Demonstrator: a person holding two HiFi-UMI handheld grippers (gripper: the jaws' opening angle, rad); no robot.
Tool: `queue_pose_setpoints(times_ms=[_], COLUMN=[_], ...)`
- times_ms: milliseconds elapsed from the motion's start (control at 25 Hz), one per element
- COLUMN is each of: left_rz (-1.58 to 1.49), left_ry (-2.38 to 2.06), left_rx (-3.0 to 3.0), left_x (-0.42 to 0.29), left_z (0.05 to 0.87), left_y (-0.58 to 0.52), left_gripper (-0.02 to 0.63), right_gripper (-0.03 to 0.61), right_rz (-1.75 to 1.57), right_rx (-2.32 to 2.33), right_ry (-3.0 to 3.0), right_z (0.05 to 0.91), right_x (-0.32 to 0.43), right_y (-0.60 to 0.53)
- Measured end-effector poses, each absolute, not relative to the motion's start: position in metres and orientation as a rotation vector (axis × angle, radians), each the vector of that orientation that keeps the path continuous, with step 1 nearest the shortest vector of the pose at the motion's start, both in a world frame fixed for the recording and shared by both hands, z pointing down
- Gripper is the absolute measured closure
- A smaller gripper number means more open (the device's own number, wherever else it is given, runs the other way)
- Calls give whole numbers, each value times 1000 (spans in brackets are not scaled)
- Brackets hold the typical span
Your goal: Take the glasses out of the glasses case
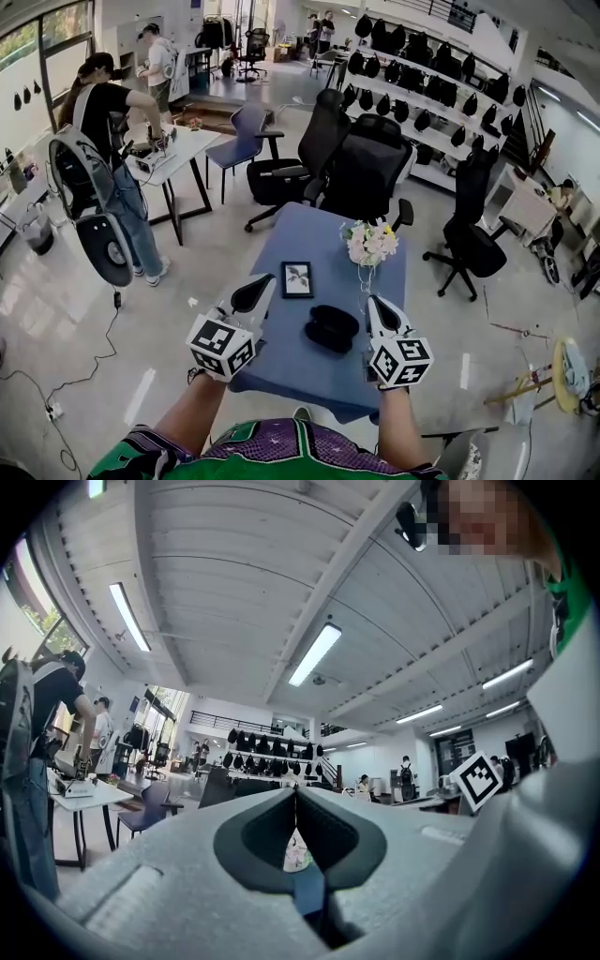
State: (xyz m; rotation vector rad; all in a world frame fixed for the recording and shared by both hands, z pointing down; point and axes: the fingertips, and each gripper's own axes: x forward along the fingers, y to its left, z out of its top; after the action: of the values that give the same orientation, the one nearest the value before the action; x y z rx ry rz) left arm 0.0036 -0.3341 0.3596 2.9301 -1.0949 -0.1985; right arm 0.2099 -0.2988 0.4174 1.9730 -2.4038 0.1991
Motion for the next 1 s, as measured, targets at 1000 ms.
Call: queue_pose_setpoints(times_ms=[1000], left_rz=[-243], left_ry=[-1070], left_rx=[2938], left_x=[8], left_z=[352], left_y=[-331], left_gripper=[597], right_gripper=[575], right_rz=[69], right_rx=[2138], right_ry=[-2383], right_z=[388], right_x=[220], right_y=[-278])
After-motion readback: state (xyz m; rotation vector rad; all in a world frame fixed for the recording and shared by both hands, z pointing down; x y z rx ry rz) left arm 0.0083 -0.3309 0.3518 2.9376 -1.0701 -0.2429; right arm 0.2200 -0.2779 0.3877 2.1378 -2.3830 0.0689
